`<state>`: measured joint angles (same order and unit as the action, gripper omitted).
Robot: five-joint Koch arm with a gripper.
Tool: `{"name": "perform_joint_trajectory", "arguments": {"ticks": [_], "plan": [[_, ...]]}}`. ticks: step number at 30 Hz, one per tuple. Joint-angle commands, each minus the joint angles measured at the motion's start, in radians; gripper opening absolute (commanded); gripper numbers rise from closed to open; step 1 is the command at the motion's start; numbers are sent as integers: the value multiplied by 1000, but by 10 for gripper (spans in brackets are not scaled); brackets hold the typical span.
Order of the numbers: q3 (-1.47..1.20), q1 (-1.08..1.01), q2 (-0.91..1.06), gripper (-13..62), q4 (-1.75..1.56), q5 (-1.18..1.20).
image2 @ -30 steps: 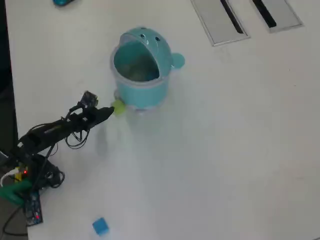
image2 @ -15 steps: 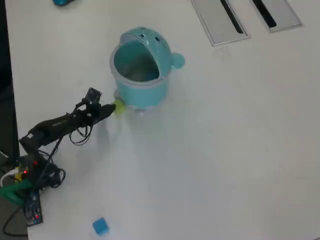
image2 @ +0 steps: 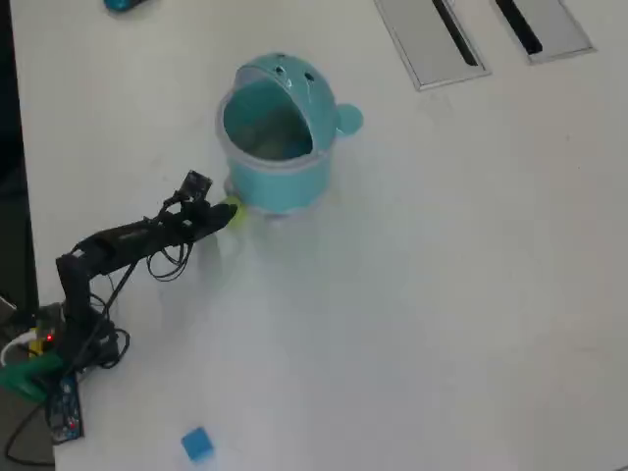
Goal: Grasp RGB lego blocks and put them in the bin one by one.
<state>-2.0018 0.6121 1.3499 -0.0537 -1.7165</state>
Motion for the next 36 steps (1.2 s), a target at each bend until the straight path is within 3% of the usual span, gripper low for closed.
{"name": "perform_joint_trajectory", "arguments": {"ticks": [1,21,29,36], "plan": [[91,-14,-2,338,-55,-2],[173,-61,-164,329,-55,-3],[204,-69,-187,202,-89,26],[213,-97,-117,195,-67,34]]}}
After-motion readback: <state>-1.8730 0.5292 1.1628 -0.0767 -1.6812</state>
